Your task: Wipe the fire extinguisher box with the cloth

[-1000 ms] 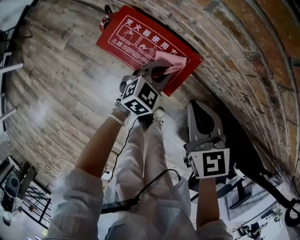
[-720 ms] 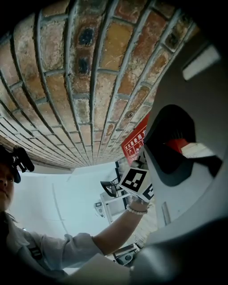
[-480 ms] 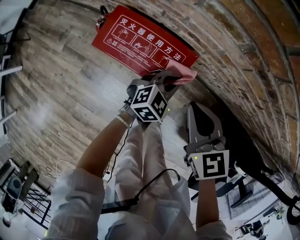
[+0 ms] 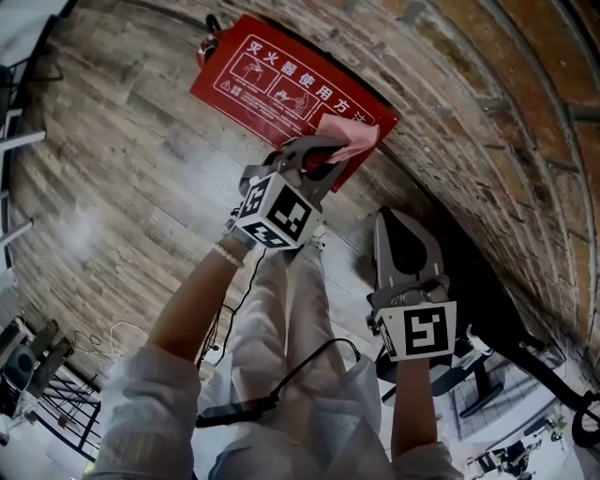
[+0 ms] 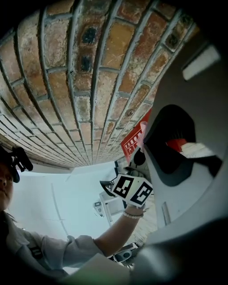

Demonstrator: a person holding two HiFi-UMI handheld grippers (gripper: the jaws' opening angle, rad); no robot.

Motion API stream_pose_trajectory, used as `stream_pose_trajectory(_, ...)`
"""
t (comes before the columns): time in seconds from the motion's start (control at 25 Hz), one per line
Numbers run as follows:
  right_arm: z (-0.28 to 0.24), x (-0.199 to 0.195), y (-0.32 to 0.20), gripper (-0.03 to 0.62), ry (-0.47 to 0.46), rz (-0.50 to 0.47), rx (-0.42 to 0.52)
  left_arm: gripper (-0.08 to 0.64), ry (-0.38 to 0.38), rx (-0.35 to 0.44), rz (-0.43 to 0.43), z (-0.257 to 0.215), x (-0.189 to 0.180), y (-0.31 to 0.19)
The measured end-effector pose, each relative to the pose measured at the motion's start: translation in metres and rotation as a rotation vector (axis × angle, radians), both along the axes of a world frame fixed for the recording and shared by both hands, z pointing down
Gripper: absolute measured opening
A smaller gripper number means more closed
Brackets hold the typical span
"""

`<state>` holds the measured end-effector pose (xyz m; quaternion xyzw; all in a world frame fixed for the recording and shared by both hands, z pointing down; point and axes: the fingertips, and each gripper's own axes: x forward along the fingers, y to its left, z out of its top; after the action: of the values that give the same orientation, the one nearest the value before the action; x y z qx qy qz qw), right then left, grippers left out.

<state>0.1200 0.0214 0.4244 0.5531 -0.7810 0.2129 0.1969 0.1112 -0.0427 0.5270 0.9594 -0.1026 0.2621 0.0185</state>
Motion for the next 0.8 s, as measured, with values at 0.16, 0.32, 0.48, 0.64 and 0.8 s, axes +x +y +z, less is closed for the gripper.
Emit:
stream_pose_trajectory(0.16, 0.000, -0.009, -0.006, 0.009, 0.001, -0.015, -0.001, 0.011, 0.020, 0.050, -0.103, -0.022, -0.043, -0.030)
stream_pose_trajectory(0.32, 0.001, -0.022, -0.011, 0.009, 0.000, -0.034, -0.006, 0.011, -0.009, 0.121, -0.188, -0.037, -0.095, -0.061)
stream_pose_trajectory(0.48, 0.002, -0.034, -0.017, 0.009, -0.002, -0.051, -0.010, 0.011, -0.038, 0.181, -0.306, -0.047, -0.153, -0.094)
stream_pose_trajectory(0.64, 0.004, -0.042, -0.025, 0.009, 0.004, -0.064, -0.015, 0.010, -0.095, 0.237, -0.376, -0.048, -0.205, -0.124)
stream_pose_trajectory(0.8, 0.010, -0.048, -0.028, 0.009, 0.011, -0.069, -0.030, 0.011, -0.184, 0.288, -0.400, -0.035, -0.242, -0.144)
